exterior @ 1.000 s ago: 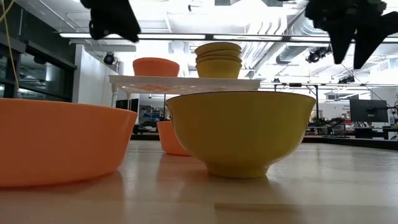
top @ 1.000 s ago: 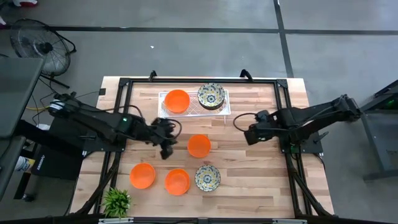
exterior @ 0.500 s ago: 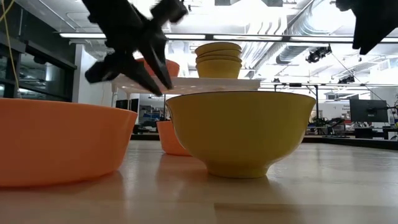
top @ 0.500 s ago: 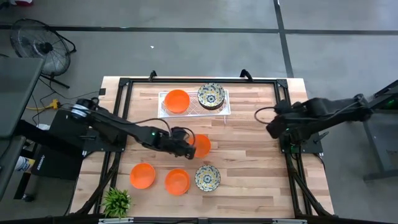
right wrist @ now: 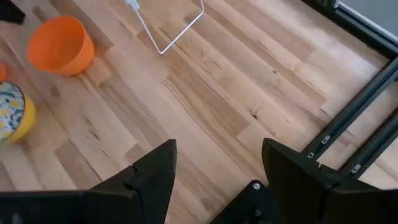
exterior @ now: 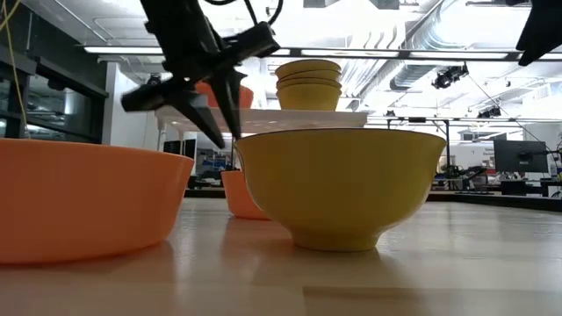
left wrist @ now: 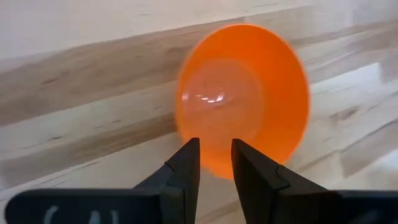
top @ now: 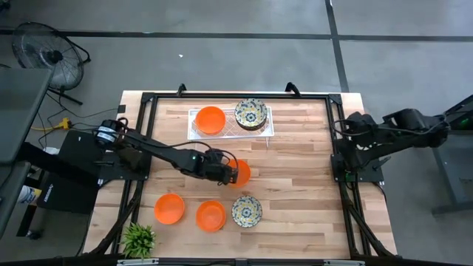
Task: Pick & Place Mini bowls
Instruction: Stack the orange bowl on the other orange bowls on the shelf
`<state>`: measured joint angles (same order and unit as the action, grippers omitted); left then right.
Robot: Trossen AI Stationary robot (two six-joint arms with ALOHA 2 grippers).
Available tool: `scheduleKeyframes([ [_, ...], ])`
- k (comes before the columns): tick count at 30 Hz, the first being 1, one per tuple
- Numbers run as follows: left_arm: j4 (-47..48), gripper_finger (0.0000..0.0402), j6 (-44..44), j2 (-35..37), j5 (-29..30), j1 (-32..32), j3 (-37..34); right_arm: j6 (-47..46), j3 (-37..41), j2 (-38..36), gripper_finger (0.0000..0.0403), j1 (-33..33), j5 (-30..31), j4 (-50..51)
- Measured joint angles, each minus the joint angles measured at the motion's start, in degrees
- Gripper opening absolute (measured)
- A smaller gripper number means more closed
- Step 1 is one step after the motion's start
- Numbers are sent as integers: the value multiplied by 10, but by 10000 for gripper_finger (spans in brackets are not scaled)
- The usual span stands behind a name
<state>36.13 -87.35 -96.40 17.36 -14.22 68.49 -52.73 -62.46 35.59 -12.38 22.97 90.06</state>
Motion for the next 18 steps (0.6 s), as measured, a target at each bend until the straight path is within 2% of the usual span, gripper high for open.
scheduleKeyframes([
  [4, 45, 89, -1, 0, -1, 0, 11, 18, 0, -3, 224, 0, -4, 0],
  [12, 36, 92, -15, -11, -19, 0, 12, 32, 0, -3, 224, 0, 0, 0],
  [18, -4, 125, -15, -42, -37, 0, 12, 44, 0, -3, 224, 0, -1, -1],
])
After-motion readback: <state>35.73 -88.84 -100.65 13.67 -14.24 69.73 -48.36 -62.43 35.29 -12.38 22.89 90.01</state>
